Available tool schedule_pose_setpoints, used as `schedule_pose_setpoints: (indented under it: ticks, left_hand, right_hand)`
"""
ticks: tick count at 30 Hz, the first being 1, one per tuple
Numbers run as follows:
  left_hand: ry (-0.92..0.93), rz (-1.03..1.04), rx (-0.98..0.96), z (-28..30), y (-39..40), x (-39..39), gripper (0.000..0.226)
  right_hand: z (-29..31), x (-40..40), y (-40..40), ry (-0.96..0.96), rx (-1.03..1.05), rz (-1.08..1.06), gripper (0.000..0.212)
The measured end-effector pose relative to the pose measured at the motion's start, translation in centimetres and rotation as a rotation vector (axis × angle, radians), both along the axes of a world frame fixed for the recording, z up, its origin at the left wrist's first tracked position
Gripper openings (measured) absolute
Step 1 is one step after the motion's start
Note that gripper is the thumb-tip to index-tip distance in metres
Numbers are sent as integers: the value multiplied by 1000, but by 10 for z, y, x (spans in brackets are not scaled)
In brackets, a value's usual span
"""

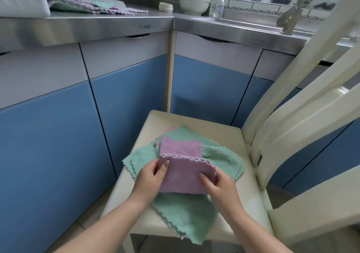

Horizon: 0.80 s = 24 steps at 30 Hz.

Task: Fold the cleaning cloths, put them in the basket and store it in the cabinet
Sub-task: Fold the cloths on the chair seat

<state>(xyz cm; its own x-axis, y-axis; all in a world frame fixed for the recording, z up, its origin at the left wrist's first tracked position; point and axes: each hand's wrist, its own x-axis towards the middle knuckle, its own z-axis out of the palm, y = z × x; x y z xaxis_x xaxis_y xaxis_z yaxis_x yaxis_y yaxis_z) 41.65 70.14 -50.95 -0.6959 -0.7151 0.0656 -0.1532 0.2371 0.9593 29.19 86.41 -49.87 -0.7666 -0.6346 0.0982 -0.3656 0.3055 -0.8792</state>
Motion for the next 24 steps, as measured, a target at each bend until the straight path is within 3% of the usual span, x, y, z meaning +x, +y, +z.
schedule_pose_setpoints:
  ticks: [2, 6, 11, 19, 21, 22, 24]
  left_hand:
    - [3, 30, 44, 3, -10, -15, 60]
    - [-42, -8, 74, 9, -27, -42, 21]
    - [-59, 11, 5, 4, -51, -62, 59]
    - [-115, 120, 9, -6, -63, -83, 62]
    - [-178, 176, -166, -4, -60, -80, 61]
    - [-211, 194, -393, -1, -57, -77, 56]
    - [-202, 193, -917, -1, -50, -74, 46]
  right_hand:
    - [3, -11, -18, 5, 4, -34, 10]
    - [11, -35, -52, 50, 60, -82, 8]
    - [0, -59, -81, 37, 187, -81, 16]
    - [-13, -71, -97, 57, 295, -143, 26]
    - [-11, -73, -97, 43, 282, -188, 35]
    - [-9, -74, -95, 91, 259, -213, 39]
    - [-6, -67, -93, 403, 208, -221, 40]
